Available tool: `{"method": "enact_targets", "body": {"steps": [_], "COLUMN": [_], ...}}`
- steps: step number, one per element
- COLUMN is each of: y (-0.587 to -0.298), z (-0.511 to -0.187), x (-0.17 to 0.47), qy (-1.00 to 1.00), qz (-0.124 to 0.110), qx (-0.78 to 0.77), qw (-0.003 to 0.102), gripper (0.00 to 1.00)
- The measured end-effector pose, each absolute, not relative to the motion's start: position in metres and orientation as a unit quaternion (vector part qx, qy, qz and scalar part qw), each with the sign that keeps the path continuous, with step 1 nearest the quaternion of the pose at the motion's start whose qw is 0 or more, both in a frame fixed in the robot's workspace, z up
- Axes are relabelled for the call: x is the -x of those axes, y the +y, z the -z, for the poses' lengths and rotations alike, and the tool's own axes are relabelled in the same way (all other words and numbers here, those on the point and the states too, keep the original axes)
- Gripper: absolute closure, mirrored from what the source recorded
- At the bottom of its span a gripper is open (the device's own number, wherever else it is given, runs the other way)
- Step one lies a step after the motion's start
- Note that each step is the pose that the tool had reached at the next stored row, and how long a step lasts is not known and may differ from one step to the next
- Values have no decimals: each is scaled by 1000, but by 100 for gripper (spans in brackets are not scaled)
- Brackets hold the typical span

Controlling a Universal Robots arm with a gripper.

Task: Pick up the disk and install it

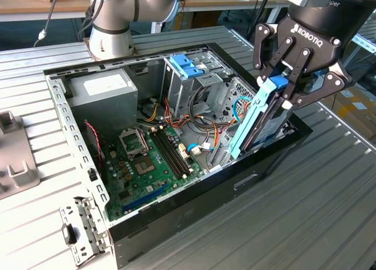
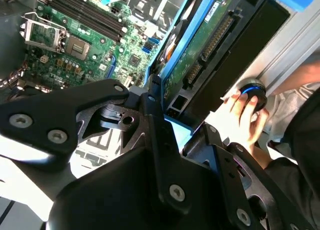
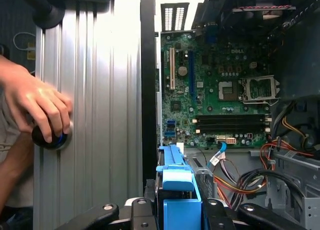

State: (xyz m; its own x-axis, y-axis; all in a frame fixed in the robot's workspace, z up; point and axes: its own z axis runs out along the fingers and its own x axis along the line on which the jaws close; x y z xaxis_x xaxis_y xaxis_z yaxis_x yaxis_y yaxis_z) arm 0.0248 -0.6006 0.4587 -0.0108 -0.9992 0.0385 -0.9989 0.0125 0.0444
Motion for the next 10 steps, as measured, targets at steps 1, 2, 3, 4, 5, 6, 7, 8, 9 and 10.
{"method": "enact_targets", "body": {"steps": [1,2,3,4,5,6,7,8,9,10], "y": [-601,-601,-601,-601,-601,-601,-601,-601,-601,-601], "z": [-459,-459,-459,-459,-459,-459,-459,-459,-459,-459], "x": [-25,-26,-27,-27,-28,-28,-29,-29,-30,-30], "qy": [-711,-711,-711,-711,-711,-711,-711,-711,-711,-711], "qz": [5,9,14,18,22,22,22,22,22,22], "qx": [-703,-703,-703,-703,-702,-702,-702,-702,-702,-702], "qw": [27,22,18,14,10,10,10,10,10,10], "gripper": [63,63,63,63,63,63,63,63,63,63]}}
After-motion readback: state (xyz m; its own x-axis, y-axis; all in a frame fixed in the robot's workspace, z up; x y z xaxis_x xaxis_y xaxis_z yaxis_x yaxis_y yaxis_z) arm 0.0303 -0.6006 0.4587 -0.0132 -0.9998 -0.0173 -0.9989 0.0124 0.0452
